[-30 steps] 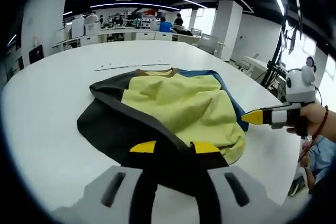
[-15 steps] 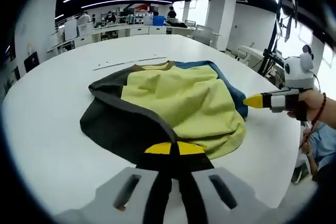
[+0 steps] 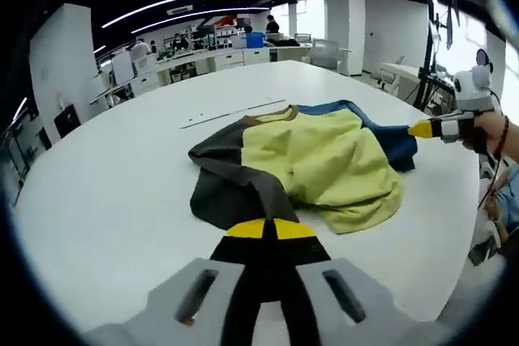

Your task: Fold the garment on the visible template until the final outline fits inside the template.

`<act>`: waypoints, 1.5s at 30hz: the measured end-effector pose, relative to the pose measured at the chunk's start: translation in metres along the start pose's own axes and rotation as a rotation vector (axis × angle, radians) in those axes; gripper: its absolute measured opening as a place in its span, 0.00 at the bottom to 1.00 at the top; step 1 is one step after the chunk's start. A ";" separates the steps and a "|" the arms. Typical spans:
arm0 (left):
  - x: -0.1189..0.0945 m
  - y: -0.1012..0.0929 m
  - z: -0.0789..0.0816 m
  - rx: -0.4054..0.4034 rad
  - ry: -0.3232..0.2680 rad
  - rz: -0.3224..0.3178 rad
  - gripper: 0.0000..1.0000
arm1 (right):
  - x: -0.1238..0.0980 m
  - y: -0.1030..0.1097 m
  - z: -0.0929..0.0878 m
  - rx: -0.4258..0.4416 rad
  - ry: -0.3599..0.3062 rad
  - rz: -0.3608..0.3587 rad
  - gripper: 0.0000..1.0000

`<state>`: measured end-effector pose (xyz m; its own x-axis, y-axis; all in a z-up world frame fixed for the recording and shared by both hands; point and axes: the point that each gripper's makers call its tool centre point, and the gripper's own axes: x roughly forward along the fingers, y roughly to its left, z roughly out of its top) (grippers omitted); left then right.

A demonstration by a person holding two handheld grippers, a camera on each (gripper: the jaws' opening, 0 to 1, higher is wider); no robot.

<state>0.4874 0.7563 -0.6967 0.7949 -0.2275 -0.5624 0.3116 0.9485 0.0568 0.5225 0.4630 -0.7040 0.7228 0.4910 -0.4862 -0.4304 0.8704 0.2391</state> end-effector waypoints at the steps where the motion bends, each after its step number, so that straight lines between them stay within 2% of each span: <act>1: -0.002 0.006 0.000 -0.006 -0.002 0.012 0.00 | -0.002 -0.002 0.002 -0.005 -0.004 -0.005 0.00; 4: -0.008 0.024 -0.003 -0.035 -0.004 0.053 0.00 | -0.006 -0.009 0.011 0.005 -0.034 -0.013 0.00; 12: -0.020 0.064 -0.015 -0.102 0.002 0.143 0.00 | -0.017 -0.039 0.022 -0.015 -0.039 -0.073 0.00; 16: -0.024 0.082 -0.013 -0.181 -0.025 0.176 0.00 | -0.022 -0.055 0.030 -0.014 -0.045 -0.108 0.00; 22: -0.028 0.108 -0.013 -0.208 -0.039 0.248 0.00 | -0.030 -0.078 0.039 -0.007 -0.059 -0.160 0.00; 29: -0.032 0.141 -0.024 -0.256 -0.036 0.332 0.00 | -0.031 -0.104 0.044 -0.007 -0.050 -0.202 0.00; 32: -0.034 0.154 -0.028 -0.259 -0.034 0.374 0.00 | -0.031 -0.117 0.046 -0.008 -0.041 -0.231 0.00; 34: -0.035 0.165 -0.027 -0.220 -0.049 0.408 0.00 | -0.031 -0.124 0.048 -0.011 -0.035 -0.242 0.00; 35: -0.034 0.169 -0.031 -0.225 -0.034 0.416 0.00 | -0.031 -0.129 0.050 -0.012 -0.033 -0.247 0.00; 42: -0.024 0.193 -0.039 -0.214 0.002 0.441 0.00 | -0.024 -0.157 0.055 -0.043 0.003 -0.297 0.00; 45: -0.018 0.203 -0.040 -0.214 0.016 0.450 0.00 | -0.020 -0.168 0.054 -0.030 0.028 -0.317 0.00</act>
<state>0.5150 0.9617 -0.7080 0.8172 0.2172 -0.5339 -0.1758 0.9761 0.1279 0.6098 0.3092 -0.6891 0.8085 0.1943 -0.5554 -0.2025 0.9781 0.0474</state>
